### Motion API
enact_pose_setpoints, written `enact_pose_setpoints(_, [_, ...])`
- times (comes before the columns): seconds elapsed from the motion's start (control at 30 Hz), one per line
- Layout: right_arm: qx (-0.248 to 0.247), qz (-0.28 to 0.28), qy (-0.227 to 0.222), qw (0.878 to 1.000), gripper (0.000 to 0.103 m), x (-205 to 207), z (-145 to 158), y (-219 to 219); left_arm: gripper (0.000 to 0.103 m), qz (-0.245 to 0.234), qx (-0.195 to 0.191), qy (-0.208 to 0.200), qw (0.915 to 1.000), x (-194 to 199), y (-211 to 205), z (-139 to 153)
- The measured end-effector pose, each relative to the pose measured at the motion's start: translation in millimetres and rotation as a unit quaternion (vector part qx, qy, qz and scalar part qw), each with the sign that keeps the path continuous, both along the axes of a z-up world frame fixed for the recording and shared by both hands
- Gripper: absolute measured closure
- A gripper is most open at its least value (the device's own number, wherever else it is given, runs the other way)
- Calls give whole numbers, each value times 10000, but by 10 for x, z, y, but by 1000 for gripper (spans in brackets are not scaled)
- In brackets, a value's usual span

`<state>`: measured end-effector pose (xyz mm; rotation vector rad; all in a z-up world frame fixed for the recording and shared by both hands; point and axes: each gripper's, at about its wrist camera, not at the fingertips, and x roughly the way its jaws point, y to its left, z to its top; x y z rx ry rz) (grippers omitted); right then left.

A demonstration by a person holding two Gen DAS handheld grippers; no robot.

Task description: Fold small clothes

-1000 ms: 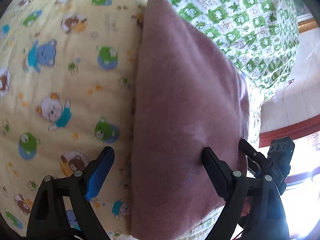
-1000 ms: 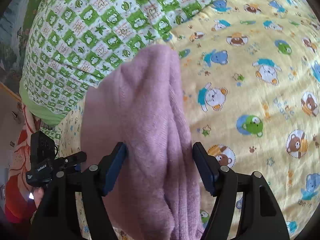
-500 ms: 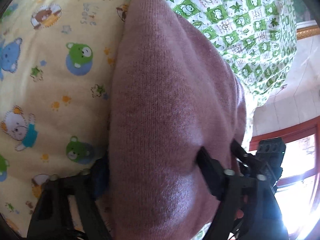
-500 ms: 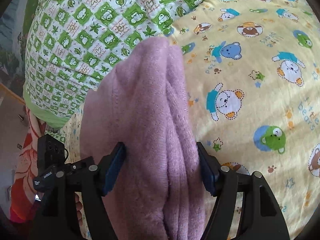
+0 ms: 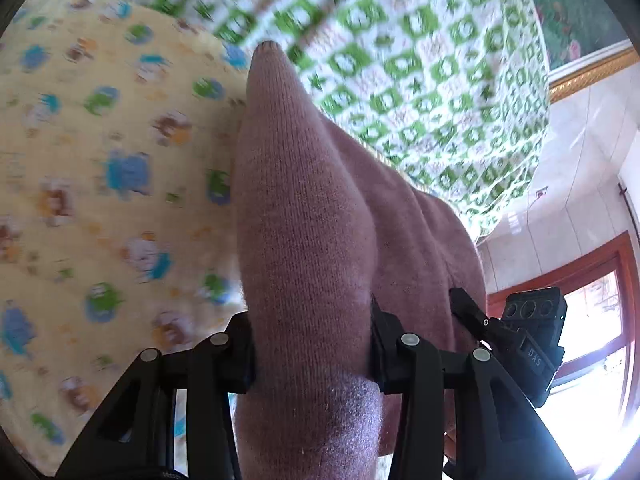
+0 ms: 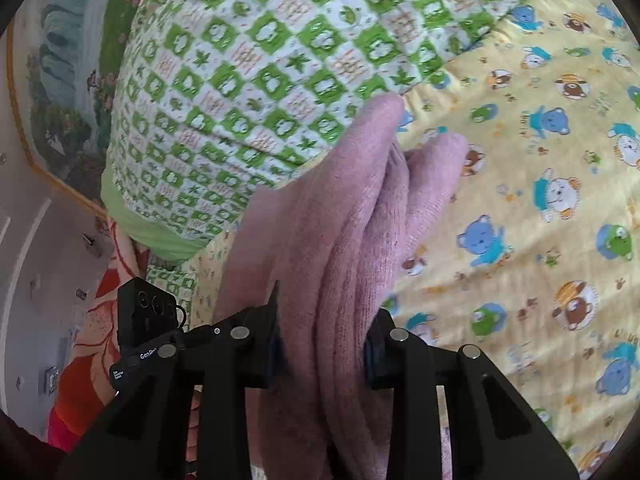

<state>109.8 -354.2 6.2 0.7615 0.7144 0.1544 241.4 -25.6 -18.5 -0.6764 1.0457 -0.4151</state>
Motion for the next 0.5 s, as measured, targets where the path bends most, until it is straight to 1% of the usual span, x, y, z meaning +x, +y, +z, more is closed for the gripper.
enact_pose_setpoints(0.1, [160, 274, -119, 9994, 70, 42, 36, 323, 60, 235, 92, -61, 9997, -283, 390, 139])
enact_pose_setpoints(0.2, [263, 616, -176, 9976, 70, 121, -21, 726, 60, 508, 230, -73, 9984, -584, 781, 208])
enact_pose_setpoints(0.37, [349, 1207, -30, 9921, 70, 261, -274, 1386, 60, 995, 212, 129, 9947, -1010, 1439, 54])
enact_pose_setpoints(0.43, [354, 1404, 91, 9894, 71, 314, -391, 1609, 60, 1044, 254, 188, 9940, -1091, 1571, -14])
enact_pose_setpoints(0.5, [361, 1515, 220, 9876, 71, 325, -499, 1731, 60, 1067, 305, 282, 9934, -1165, 1676, -113])
